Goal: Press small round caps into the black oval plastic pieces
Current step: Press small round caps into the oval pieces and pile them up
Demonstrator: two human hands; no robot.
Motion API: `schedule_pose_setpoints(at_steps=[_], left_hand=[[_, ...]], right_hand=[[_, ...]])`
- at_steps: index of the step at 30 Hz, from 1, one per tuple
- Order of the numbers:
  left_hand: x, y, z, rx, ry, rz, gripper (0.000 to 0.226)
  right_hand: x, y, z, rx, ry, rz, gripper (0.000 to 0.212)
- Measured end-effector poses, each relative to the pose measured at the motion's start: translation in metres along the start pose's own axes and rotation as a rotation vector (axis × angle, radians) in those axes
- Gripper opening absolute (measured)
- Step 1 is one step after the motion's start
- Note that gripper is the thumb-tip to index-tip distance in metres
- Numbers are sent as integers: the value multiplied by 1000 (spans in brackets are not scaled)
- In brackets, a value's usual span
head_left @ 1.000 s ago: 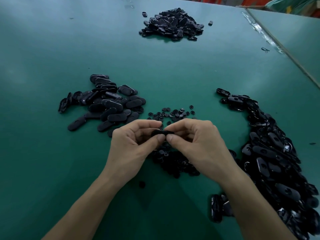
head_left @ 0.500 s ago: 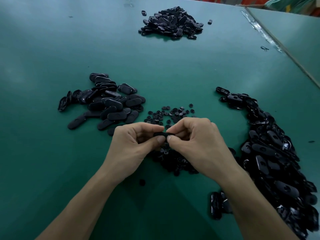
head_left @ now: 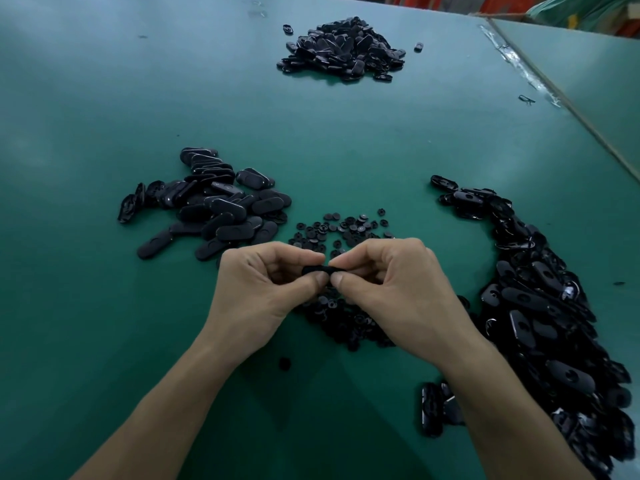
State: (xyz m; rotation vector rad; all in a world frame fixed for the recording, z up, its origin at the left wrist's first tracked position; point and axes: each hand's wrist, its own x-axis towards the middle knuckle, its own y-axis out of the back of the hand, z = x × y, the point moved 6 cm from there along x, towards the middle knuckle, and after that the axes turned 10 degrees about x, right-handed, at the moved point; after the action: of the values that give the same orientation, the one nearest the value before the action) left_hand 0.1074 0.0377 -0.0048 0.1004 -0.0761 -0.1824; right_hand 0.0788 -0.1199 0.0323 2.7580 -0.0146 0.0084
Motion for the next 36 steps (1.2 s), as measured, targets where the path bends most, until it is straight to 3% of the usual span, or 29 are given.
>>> schedule_pose_setpoints(at_steps=[8,12,17,19,22,28,36], left_hand=[[1,9,-3,25,-49,96,19],[6,40,-2,284,-120,332,25],[12,68,-1,516,-111,488,27],[12,71,-2,584,-91,512,27],[12,75,-6,712,-25,551,22],[16,79,-7,866,-63,541,21],[19,75,-8,698,-128,486,23]], right_hand=[[6,5,2,-8,12,25,17],[29,40,18,-273,-35,202,26],[63,88,55,-628,-280,266,54],[70,97,68,-672,-386,250,62],[75,103,80,-740,-466,236,58],[73,98,76,-811,-338,265,55],[66,114,77,-729,-337,356,54]])
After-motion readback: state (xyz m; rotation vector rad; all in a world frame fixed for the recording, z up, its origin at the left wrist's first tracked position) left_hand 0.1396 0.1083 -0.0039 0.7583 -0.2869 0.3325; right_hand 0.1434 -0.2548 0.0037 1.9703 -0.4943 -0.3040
